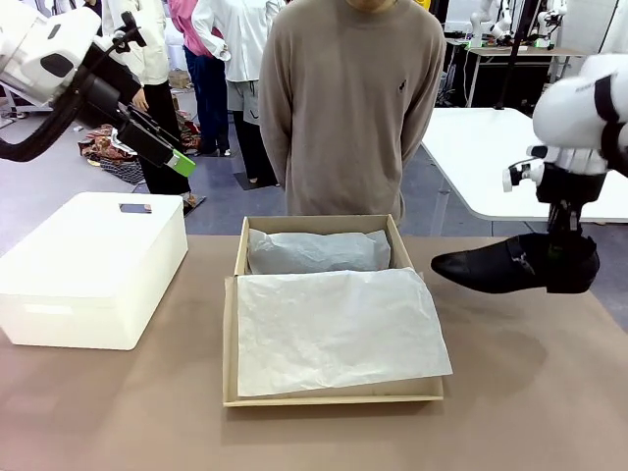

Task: Pack the shoes into the box.
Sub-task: Place the other shoe of the Shoes into the Shoes Box.

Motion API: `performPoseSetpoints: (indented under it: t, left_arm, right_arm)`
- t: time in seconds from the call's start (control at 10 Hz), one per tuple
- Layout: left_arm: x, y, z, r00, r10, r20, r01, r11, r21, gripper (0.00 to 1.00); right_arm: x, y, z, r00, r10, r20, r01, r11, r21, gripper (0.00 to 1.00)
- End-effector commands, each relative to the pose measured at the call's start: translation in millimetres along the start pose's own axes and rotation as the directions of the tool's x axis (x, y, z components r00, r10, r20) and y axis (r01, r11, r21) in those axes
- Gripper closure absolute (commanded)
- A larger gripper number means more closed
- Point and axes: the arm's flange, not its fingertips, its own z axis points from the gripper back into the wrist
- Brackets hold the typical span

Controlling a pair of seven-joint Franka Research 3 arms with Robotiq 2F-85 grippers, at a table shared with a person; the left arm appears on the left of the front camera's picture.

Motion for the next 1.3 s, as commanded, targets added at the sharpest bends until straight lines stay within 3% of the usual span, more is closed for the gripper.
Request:
performPoseSetpoints:
  t: [0.0,0.2,0.5,0.6,1.0,1.2]
  left_arm:
    - [-1,1,0,1.000,0.000,0.017,0.000,1.000,-0.015,0.00]
    - [-1,1,0,1.000,0.000,0.017,0.000,1.000,-0.015,0.00]
    - [-1,1,0,1.000,0.000,0.017,0.000,1.000,-0.015,0.00]
    - [-1,1,0,1.000,0.000,0.017,0.000,1.000,-0.015,0.00]
    - [-1,1,0,1.000,0.000,0.017,0.000,1.000,-0.015,0.00]
    - [-1,1,0,1.000,0.000,0.017,0.000,1.000,-0.015,0.00]
  right_arm:
    - [11,0,32,0.987,-0.153,0.044,0.150,0.986,0.070,1.00]
    - [9,1,50,0.959,-0.275,0.074,0.263,0.955,0.140,1.00]
    - [8,13,60,0.956,-0.266,0.127,0.249,0.959,0.134,1.00]
    - [8,9,50,0.963,-0.262,0.065,0.251,0.958,0.142,1.00]
    - [10,8,47,0.962,-0.264,0.071,0.252,0.956,0.150,1.00]
    - [35,24,62,0.922,-0.376,0.096,0.365,0.924,0.117,1.00]
